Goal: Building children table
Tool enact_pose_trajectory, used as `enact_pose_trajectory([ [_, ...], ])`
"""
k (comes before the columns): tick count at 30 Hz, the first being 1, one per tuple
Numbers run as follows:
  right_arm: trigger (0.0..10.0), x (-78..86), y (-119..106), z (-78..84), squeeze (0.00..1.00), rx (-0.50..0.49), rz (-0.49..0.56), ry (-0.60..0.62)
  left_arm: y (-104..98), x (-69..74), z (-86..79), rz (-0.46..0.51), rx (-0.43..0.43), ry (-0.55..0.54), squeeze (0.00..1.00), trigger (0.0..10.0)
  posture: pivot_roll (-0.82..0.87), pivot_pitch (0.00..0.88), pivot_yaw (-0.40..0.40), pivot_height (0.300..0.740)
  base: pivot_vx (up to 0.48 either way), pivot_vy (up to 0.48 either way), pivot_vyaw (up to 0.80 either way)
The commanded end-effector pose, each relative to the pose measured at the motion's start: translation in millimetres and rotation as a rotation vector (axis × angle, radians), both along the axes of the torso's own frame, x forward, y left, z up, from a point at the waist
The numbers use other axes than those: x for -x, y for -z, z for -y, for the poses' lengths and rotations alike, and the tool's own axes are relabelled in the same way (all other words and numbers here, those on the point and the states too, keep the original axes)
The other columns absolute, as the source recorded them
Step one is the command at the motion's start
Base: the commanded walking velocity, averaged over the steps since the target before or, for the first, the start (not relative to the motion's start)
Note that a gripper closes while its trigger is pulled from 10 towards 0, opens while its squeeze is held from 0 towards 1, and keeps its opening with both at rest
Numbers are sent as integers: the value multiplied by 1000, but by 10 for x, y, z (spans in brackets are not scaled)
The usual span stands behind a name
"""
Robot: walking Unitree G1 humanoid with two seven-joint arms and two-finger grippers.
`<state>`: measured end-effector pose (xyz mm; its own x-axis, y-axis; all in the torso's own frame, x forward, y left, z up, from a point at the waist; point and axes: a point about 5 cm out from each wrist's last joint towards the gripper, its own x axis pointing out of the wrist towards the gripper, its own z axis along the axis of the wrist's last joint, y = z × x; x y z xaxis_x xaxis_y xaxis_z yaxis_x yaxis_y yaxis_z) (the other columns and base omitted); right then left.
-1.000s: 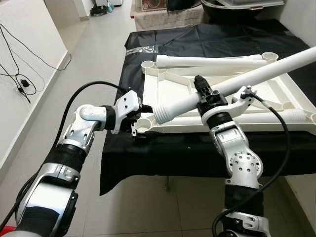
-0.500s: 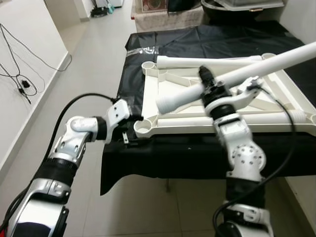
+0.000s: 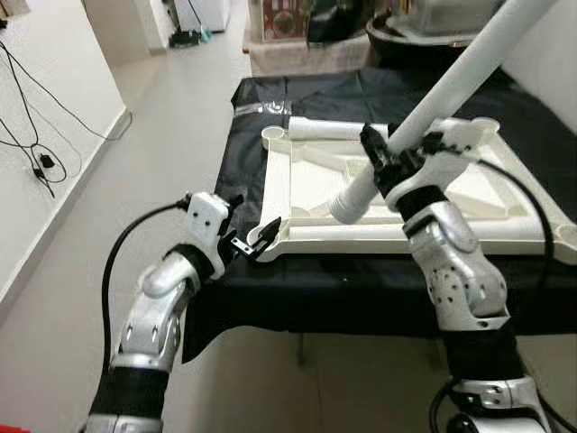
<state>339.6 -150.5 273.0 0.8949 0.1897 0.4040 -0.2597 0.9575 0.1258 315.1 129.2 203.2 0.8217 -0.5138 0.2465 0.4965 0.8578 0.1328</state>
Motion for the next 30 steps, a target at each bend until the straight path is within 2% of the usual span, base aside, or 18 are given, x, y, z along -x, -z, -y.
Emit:
enact_pose_trajectory([
  [1,10000,-2,13,-34,0,26,18,13,8,53,-56,-8,-4,-65,0,10000,79,94,10,740,0,0,800],
  [4,10000,-24,28,-45,0,56,25,37,21,136,-14,-14,43,-131,0,10000,80,88,-3,740,0,0,800],
  [8,10000,-33,50,-59,0,63,19,50,27,179,20,-24,68,-153,0,10000,77,89,-8,740,0,0,800],
  [17,10000,-12,96,-131,0,74,14,44,78,326,180,-69,76,-152,0,10000,71,84,-13,740,0,0,800],
  [23,10000,-18,111,-148,0,59,10,39,37,296,163,-66,87,-201,0,10000,70,85,-19,740,0,0,766],
  [30,10000,-46,90,-148,0,57,8,37,-46,253,149,-65,110,-243,0,10000,69,123,-25,740,0,0,0],
])
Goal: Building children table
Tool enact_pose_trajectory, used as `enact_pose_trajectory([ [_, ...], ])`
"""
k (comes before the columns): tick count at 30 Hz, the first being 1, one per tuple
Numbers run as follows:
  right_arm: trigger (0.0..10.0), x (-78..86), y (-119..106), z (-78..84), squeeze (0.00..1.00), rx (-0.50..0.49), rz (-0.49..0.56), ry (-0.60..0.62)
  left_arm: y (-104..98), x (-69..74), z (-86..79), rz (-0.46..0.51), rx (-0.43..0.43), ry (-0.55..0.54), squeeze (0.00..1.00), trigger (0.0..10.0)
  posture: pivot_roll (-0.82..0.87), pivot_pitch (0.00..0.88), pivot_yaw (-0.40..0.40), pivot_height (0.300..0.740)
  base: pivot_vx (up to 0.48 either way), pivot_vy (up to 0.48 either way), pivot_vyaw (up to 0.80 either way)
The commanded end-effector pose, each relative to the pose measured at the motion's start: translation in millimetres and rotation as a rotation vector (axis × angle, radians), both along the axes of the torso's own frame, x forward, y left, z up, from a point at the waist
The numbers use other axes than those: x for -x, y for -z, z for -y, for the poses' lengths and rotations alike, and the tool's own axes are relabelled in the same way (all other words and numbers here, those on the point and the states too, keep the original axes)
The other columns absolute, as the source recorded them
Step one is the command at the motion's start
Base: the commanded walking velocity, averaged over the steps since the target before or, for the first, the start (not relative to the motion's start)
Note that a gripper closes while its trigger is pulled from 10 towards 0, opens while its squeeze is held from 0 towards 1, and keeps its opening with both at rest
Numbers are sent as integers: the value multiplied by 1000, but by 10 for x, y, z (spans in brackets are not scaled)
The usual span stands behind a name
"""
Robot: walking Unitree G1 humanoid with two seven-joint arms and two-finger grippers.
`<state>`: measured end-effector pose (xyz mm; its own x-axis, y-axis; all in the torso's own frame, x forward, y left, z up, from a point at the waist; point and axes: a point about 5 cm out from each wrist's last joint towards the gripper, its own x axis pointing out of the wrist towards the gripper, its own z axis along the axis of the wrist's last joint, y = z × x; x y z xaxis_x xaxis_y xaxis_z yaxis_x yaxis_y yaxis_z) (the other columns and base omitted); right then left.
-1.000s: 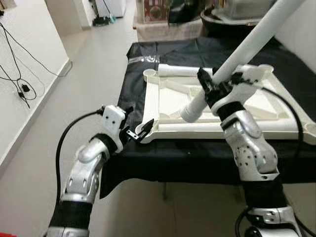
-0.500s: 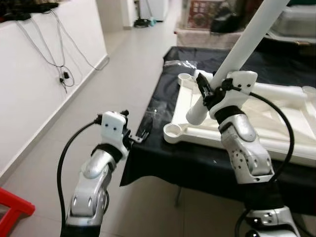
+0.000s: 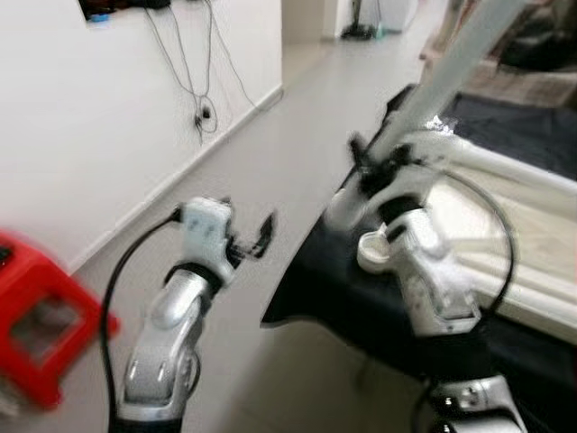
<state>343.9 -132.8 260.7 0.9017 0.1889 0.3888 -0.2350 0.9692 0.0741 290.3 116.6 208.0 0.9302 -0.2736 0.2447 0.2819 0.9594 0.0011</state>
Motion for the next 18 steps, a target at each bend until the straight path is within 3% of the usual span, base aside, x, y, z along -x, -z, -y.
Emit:
enact_pose_trajectory([
  [1,10000,-8,-37,34,0,9,16,15,-10,9,29,-10,-8,-7,0,10000,69,126,-25,740,0,0,0],
  [4,10000,-35,-39,53,0,13,13,24,-20,11,38,-10,-8,-8,0,10000,71,141,-25,740,0,0,0],
  [16,10000,-71,-14,156,0,-22,-9,127,-92,-21,-10,-2,-6,-60,0,10000,75,174,-19,740,0,0,-741],
  [18,10000,-63,2,162,0,-30,-11,137,-99,-32,-17,-1,-6,-61,0,10000,75,170,-17,740,0,0,0],
])
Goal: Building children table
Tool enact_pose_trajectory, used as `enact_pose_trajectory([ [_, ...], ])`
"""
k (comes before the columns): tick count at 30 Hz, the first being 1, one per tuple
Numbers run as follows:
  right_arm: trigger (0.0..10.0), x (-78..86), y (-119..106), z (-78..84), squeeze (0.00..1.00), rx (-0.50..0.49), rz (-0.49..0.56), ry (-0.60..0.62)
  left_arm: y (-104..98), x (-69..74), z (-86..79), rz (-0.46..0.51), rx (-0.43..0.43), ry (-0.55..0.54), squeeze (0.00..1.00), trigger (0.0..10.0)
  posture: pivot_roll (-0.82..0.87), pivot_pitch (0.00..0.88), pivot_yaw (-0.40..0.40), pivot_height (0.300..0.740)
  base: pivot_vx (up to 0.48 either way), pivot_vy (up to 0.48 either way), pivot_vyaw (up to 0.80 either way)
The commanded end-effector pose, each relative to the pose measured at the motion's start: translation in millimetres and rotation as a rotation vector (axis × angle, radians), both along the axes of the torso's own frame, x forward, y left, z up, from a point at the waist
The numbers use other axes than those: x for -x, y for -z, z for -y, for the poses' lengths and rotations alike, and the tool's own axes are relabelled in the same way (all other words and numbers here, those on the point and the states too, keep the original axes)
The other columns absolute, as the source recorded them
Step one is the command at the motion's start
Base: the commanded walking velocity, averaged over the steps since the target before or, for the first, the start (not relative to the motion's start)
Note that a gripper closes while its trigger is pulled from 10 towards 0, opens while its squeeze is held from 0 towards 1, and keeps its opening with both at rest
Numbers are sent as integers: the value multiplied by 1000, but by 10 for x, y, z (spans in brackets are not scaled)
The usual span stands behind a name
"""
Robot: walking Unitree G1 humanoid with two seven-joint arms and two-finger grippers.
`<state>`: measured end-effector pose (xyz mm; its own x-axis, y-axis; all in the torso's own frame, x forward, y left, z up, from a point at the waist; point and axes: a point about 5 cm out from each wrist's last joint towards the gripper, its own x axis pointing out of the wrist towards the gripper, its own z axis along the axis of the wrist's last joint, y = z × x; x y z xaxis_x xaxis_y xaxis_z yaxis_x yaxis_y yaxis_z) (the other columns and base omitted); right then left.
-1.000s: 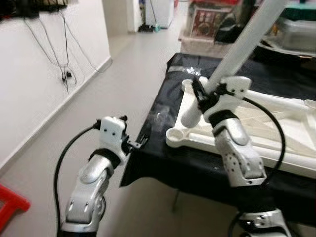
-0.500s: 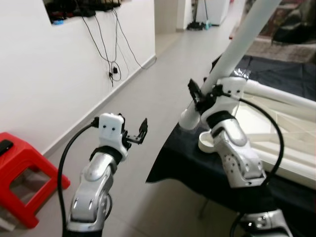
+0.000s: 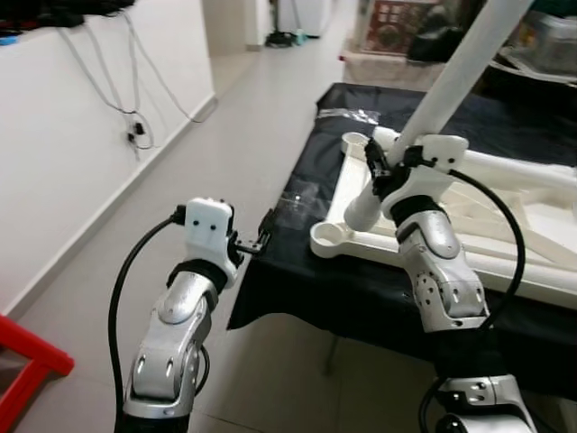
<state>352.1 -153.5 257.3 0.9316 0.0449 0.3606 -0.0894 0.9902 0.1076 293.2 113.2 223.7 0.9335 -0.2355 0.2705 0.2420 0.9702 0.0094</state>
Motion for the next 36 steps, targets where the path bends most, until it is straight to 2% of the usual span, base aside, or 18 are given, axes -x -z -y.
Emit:
enact_pose_trajectory([
  [1,10000,44,-4,-54,0,-5,25,-5,44,-20,-65,-26,-12,-27,0,10000,75,160,-14,740,0,0,0],
  [3,10000,53,6,-62,0,-4,25,-4,42,-27,-74,-25,-17,-35,0,10000,74,156,-13,740,0,0,0],
  [9,10000,60,25,-93,0,-9,27,-11,27,-54,-106,-44,64,-49,0,10000,74,146,-12,740,0,0,0],
  [15,10000,59,16,-95,0,-16,33,-9,2,-74,-128,-27,28,-53,0,10000,75,138,-9,740,0,0,0],
  [36,10000,54,6,-98,0,-16,38,-1,65,-56,-81,-29,-26,-12,0,10000,76,133,-9,740,295,0,0],
])
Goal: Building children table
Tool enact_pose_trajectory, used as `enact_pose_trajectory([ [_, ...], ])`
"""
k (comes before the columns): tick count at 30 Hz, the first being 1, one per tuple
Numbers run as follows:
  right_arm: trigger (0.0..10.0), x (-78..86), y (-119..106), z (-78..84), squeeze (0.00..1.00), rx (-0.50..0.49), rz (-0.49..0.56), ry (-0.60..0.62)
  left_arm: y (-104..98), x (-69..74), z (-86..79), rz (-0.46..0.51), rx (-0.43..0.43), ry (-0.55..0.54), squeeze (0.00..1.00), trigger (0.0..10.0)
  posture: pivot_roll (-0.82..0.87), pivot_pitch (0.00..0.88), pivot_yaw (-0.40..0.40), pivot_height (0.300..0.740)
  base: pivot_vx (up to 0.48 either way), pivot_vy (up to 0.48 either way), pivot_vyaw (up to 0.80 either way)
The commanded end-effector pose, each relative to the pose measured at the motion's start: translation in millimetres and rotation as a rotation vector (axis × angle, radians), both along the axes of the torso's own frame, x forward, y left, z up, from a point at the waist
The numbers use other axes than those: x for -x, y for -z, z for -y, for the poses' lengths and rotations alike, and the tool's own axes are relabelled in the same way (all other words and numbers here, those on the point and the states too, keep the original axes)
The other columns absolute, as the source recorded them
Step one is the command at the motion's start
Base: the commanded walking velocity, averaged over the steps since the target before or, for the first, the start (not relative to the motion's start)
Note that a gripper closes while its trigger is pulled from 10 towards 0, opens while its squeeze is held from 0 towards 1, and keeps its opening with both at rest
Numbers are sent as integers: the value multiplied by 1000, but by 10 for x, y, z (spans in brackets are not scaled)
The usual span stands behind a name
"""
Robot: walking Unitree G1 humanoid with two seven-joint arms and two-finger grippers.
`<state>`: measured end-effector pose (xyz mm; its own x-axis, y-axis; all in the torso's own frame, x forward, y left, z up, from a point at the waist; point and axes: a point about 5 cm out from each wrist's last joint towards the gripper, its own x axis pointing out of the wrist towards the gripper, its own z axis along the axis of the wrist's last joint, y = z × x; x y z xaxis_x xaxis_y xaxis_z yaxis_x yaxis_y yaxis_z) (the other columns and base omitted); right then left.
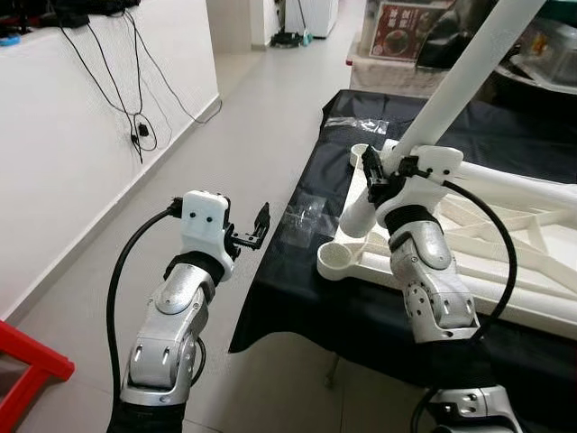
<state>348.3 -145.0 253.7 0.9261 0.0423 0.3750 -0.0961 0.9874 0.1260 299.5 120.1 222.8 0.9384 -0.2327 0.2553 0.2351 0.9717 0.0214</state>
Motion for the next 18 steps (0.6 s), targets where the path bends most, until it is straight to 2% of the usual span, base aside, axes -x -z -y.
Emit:
enact_pose_trajectory([
  [1,10000,16,-29,-12,0,3,23,5,57,6,-11,-17,-11,-5,0,10000,76,133,-9,740,315,0,0],
  [10,10000,27,-30,-4,0,11,26,2,44,25,66,0,-32,36,0,10000,75,127,-6,740,315,0,0],
  [18,10000,35,-36,-2,0,13,31,7,74,26,58,-18,-17,38,0,10000,76,121,-3,740,0,0,0],
])
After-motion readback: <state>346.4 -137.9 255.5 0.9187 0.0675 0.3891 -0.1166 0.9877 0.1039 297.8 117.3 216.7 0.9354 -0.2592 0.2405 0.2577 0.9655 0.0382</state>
